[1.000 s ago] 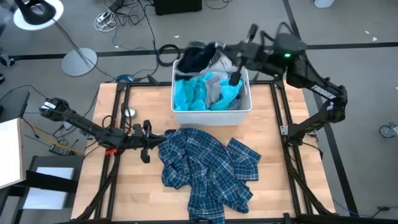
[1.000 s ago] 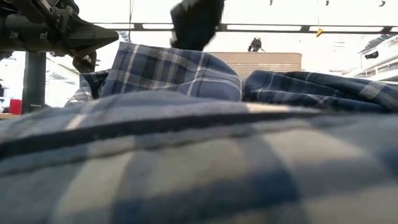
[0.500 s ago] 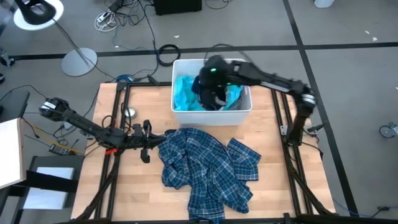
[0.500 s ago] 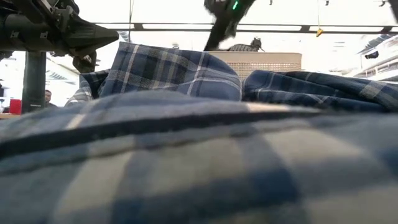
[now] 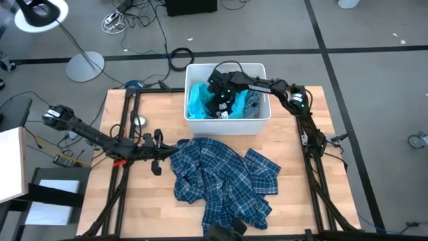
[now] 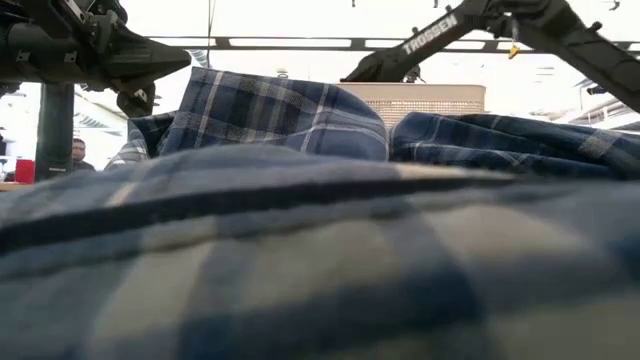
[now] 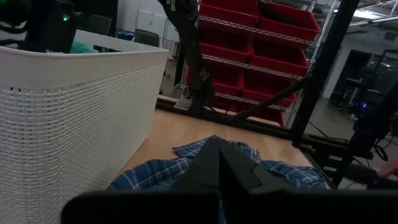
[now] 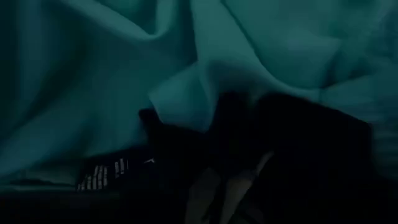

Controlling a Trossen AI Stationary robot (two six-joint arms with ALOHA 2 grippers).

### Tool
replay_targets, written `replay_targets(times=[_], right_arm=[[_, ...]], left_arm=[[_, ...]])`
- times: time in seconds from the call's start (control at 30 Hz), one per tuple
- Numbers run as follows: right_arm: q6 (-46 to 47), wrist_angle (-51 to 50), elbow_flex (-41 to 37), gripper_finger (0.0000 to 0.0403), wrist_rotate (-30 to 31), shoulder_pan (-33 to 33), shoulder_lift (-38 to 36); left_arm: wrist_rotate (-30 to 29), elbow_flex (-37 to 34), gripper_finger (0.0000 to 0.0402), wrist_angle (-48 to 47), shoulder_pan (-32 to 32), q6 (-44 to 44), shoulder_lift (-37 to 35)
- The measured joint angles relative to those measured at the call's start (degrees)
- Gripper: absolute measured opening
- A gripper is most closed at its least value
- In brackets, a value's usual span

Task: Sort clothes
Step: Put the black boxers into the white bin, then put the blue shirt into the white bin

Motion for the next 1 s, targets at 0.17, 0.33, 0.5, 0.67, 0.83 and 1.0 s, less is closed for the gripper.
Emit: replay_targets(times=[0.17,0.33,0.5,0.67,0.83,1.0], right_arm=[[-1.4,0.1,0.0,0.0193,-1.7,-0.2,0.7],[-2.8,-2.2,-0.7,0.0195,-2.6,-0.6,-6.2],[-4.6,-2.0,-0.5,0.0195,-2.8,-1.5,-19.2],[-6.2,-2.1,-0.5,0.0193,-1.6,-0.9,-31.2],[-7.4,-7.4,-0.4,0.0193,-0.1,3.2,-39.8],[-5.9,-16.9,-0.4,0.0189,9.5,9.5,-44.9]], left_arm=[[0.0,0.0,0.0002,-0.1,0.0,0.1,0.0],[0.0,0.0,0.0002,-0.2,0.0,0.1,0.0],[0.0,0.0,0.0002,-0.2,0.0,0.1,0.0],[0.0,0.0,0.0002,-0.2,0.0,0.1,0.0],[0.0,0.0,0.0002,-0.2,0.0,0.1,0.0],[0.0,0.0,0.0002,-0.2,0.0,0.0,0.0]])
